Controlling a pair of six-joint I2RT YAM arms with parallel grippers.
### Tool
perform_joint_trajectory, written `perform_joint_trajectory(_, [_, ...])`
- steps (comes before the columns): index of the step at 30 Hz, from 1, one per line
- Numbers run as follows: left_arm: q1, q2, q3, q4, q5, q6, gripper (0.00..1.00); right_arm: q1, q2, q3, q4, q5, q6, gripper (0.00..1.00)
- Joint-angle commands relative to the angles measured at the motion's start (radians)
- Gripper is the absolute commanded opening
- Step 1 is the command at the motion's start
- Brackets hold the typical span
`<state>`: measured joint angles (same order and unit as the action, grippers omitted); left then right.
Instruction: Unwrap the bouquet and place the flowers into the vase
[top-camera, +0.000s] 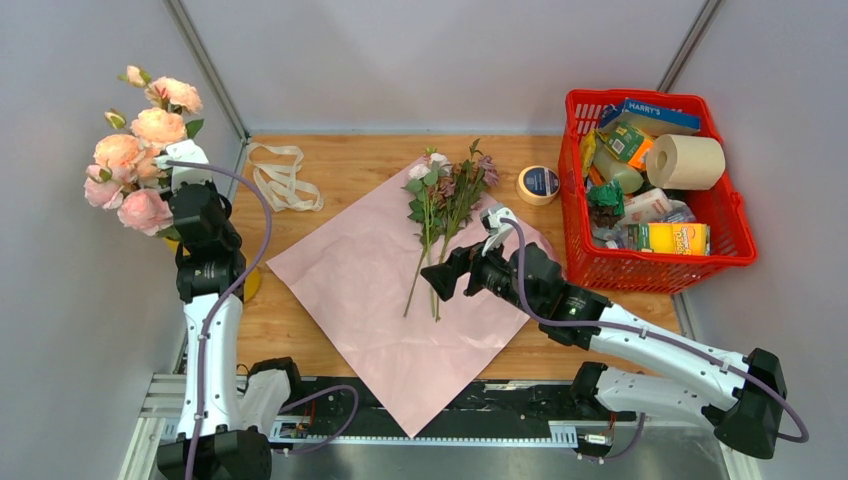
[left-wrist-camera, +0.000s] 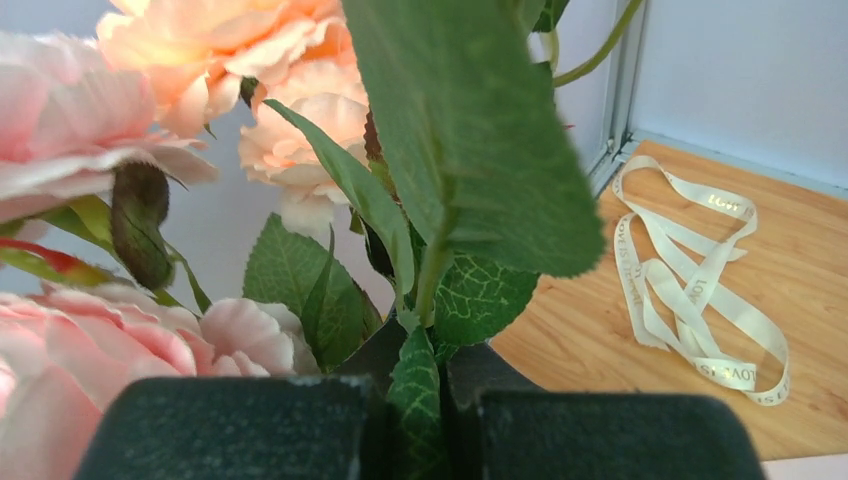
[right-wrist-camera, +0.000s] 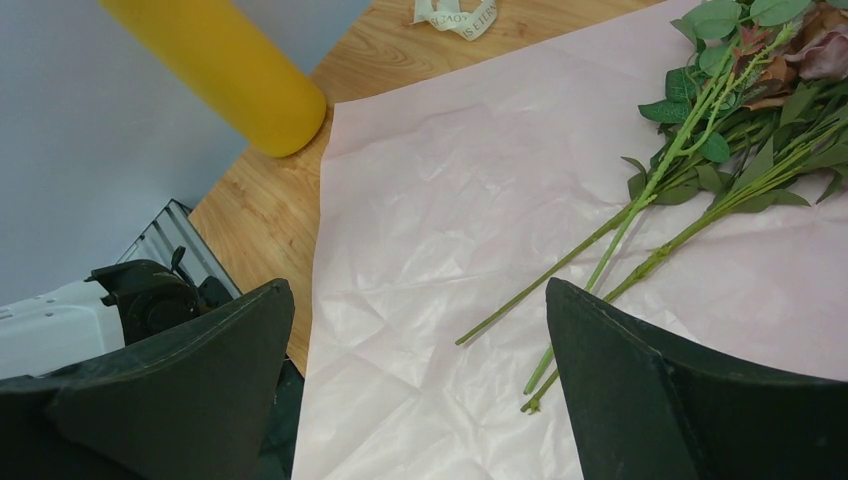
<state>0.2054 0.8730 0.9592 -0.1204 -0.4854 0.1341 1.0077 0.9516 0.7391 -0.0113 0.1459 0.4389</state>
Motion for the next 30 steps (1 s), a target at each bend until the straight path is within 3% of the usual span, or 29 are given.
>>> perform_joint_trajectory(1, [0.011,-0.016,-0.025,0.016,-0.07,-0.065,0.0,0.006,-0.011,0.016,0.014,-0.006,-0.011,1.0])
perform_joint_trajectory(4, [0.011,-0.019,0.002,-0.038,-0.094,-0.111,0.06,0.005,-0.008,0.019,0.016,-0.005,-0.008,1.0])
perform_joint_trajectory(5, [0.011,-0.016,0.027,-0.077,-0.104,-0.125,0.18,0.005,-0.007,0.02,0.016,-0.005,-0.008,1.0])
perform_joint_trajectory(10, [0.011,-0.017,0.176,-0.246,-0.049,-0.201,0.51,0.005,0.015,0.04,0.016,-0.006,0.011,1.0])
perform_joint_trajectory(13, [0.011,-0.054,0.22,-0.393,0.004,-0.286,0.57,0.005,0.048,0.054,0.014,-0.019,0.027,1.0])
perform_joint_trajectory(16, [0.011,-0.115,0.179,-0.403,0.019,-0.292,0.61,0.006,0.082,0.065,0.014,-0.052,0.055,1.0])
perform_joint_trajectory(17, [0.009,-0.147,0.171,-0.403,0.025,-0.286,0.71,0.006,0.088,0.065,0.014,-0.063,0.063,1.0])
perform_joint_trajectory(21, [0.011,-0.218,0.184,-0.441,0.114,-0.283,0.72,0.006,0.13,0.065,0.014,-0.014,0.089,1.0])
perform_joint_trajectory(27, [0.011,-0.279,0.239,-0.515,0.353,-0.323,0.73,0.005,0.237,0.083,0.022,0.098,0.104,0.99])
perform_joint_trajectory(30, [0.009,-0.299,0.272,-0.555,0.439,-0.344,0.73,-0.012,0.306,0.1,0.025,0.153,0.097,0.91])
